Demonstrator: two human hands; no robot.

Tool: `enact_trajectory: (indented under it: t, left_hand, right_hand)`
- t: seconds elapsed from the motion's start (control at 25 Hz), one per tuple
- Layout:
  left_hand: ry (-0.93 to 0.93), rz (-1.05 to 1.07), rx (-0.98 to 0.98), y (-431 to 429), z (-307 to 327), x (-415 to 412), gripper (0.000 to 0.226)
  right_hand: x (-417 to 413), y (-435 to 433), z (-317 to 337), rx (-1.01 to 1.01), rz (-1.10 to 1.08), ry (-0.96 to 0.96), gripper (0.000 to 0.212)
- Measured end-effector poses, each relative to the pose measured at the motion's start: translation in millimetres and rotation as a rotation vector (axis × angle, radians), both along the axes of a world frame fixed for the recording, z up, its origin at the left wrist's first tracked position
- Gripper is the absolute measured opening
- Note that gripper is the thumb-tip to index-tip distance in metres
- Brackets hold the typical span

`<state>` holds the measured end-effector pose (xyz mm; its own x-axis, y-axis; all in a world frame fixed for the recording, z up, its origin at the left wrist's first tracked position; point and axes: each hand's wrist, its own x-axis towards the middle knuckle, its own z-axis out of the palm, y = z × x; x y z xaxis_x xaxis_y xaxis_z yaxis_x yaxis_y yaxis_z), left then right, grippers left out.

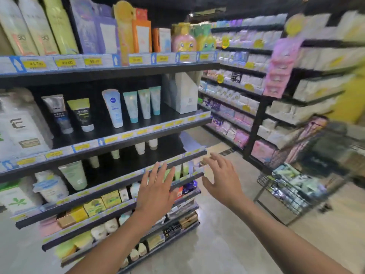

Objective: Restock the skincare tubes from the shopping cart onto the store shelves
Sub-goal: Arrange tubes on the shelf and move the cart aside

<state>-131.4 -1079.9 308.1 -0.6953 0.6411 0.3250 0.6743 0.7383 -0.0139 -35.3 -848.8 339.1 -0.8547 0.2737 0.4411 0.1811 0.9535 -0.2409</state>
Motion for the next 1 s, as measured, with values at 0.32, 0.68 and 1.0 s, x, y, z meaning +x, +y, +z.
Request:
enact_trajectory:
  t: [0.32, 0.68, 1.0]
  left_hand:
    - [-0.022, -0.335, -0.013, 181, 11, 57, 0.068]
    - [-0.066, -0.670, -0.016, 411, -2, 90, 0.068]
    - [-0.076, -0.852, -0.096, 578, -16, 112, 0.070]
  right_hand:
    - [125, 127, 14, -0.020, -0.338, -0.006, 0.059]
    - [216, 284, 9, -0.059, -0.706, -0.047, 0.057]
    - [261, 399, -13, -0.126, -0.934, -0.090, 0.057]
